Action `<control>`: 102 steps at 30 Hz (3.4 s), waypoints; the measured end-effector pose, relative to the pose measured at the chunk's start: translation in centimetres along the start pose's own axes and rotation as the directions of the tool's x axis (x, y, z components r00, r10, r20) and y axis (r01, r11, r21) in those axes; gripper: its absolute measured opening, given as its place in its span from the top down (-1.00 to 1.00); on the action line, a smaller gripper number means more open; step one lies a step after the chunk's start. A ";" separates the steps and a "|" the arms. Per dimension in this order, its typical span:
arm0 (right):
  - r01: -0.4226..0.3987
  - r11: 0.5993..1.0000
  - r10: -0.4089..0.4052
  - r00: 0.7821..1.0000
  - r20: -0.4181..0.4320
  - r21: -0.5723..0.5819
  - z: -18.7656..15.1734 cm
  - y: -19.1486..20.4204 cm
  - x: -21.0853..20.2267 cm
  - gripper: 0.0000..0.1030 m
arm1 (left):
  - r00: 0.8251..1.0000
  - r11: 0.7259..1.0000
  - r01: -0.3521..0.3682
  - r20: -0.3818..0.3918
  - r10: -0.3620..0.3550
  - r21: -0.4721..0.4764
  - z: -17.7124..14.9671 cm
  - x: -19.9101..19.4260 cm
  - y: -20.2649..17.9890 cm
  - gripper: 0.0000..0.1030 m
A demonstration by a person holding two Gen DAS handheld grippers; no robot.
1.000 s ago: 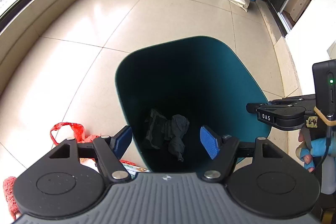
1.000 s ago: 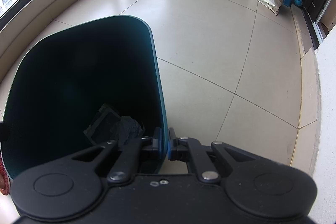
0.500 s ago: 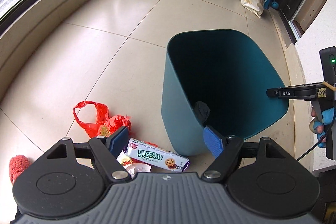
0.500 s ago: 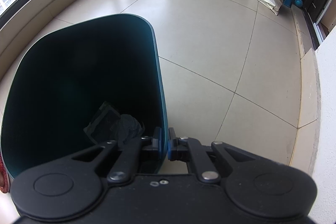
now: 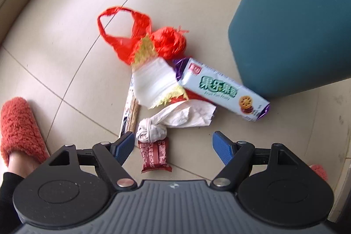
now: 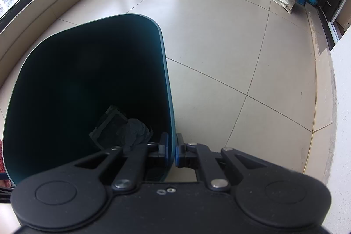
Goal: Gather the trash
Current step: 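Return the left tool to the pile and grasp the white tissue, then carry the white tissue with the left tool into the bin and release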
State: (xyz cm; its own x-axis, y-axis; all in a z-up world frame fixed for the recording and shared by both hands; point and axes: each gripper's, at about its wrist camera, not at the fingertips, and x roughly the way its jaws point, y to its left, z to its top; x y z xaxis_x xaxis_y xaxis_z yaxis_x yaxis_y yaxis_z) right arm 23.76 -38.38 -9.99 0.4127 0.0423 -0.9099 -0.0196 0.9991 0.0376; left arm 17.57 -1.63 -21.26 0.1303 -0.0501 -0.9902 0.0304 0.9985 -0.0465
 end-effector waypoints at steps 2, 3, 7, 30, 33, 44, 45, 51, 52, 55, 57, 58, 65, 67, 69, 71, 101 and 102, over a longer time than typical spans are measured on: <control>-0.001 1.000 0.001 1.000 -0.003 -0.003 0.0 -0.1 0.0 0.89 | 0.999 0.999 0.012 -0.043 -0.013 -0.032 -0.2 2.3 1.1 -0.51; -0.002 1.000 0.002 1.000 -0.004 -0.001 0.0 -0.1 0.1 0.89 | 0.998 0.999 0.010 -0.056 -0.012 -0.036 -0.5 3.3 1.5 -0.51; -0.004 1.000 0.004 1.000 -0.006 -0.003 0.0 -0.3 0.2 0.89 | 0.995 1.000 -0.013 -0.096 0.016 0.027 -0.5 6.2 1.8 -0.51; -0.011 1.000 0.011 1.000 -0.009 -0.001 0.1 -0.5 0.3 0.88 | 0.986 0.988 -0.113 -0.112 0.124 0.101 0.0 13.0 1.3 0.23; -0.009 1.000 0.009 1.000 -0.007 -0.004 0.1 -0.4 0.3 0.88 | 0.986 0.988 -0.120 -0.101 0.130 0.097 -0.3 12.9 1.2 0.36; -0.030 0.999 0.030 1.000 -0.005 0.022 0.0 -0.8 0.3 0.88 | 0.991 0.993 -0.115 -0.071 0.117 0.038 -0.2 7.9 1.1 0.43; -0.029 0.999 0.029 1.000 -0.004 0.020 0.0 -0.7 0.3 0.88 | 0.991 0.993 -0.116 -0.064 0.118 0.036 -0.1 7.1 1.0 0.43; -0.027 0.999 0.027 1.000 -0.002 0.024 -0.1 -0.7 0.4 0.88 | 0.993 0.993 -0.114 -0.022 0.114 0.030 0.7 2.5 0.3 0.43; -0.027 0.999 0.027 1.000 -0.003 0.026 -0.1 -0.7 0.4 0.88 | 0.993 0.993 -0.113 -0.014 0.114 0.032 0.8 1.8 0.1 0.43; -0.031 0.999 0.031 0.999 -0.006 0.035 0.0 -0.8 0.4 0.88 | 0.994 0.993 -0.111 0.009 0.110 0.045 1.0 -0.9 -0.6 0.43; -0.027 0.999 0.027 1.000 -0.006 0.031 0.0 -0.8 0.4 0.89 | 0.995 0.994 -0.100 0.026 0.099 0.045 1.2 -2.5 -0.8 0.43; -0.025 0.999 0.025 1.000 -0.006 0.030 0.0 -0.8 0.4 0.89 | 0.995 0.994 -0.100 0.035 0.098 0.047 1.2 -3.2 -1.0 0.43; -0.024 0.999 0.024 1.000 -0.007 0.032 0.1 -0.8 0.4 0.89 | 0.993 0.996 -0.054 0.109 0.046 0.073 1.9 -9.1 -3.1 0.43; -0.024 0.999 0.024 1.000 -0.006 0.030 0.0 -0.8 0.4 0.89 | 0.990 0.995 -0.038 0.138 0.025 0.087 2.4 -11.0 -3.9 0.43; -0.024 0.999 0.024 1.000 -0.006 0.030 0.1 -0.8 0.4 0.89 | 0.987 0.994 -0.022 0.162 0.005 0.106 3.0 -12.8 -4.9 0.43; -0.023 0.999 0.024 1.000 -0.006 0.030 0.1 -0.8 0.4 0.89 | 0.982 0.992 -0.011 0.189 -0.013 0.125 3.6 -14.5 -6.0 0.43; -0.021 1.000 0.021 1.000 -0.002 0.019 -0.1 -0.5 0.6 0.89 | 0.983 0.945 -0.010 0.178 -0.051 0.326 12.8 -10.0 -21.5 0.43; -0.019 1.000 0.019 1.000 -0.002 0.017 -0.1 -0.4 0.6 0.89 | 0.984 0.945 -0.015 0.171 -0.044 0.326 12.9 -9.1 -21.8 0.42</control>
State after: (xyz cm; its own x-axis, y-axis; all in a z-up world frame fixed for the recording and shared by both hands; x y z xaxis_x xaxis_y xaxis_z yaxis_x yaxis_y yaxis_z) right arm 23.91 -38.80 -10.62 0.4106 0.0614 -0.9097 -0.0119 0.9980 0.0620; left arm 28.48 -23.20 -9.52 0.2960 -0.0969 -0.9503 0.3499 0.9367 0.0135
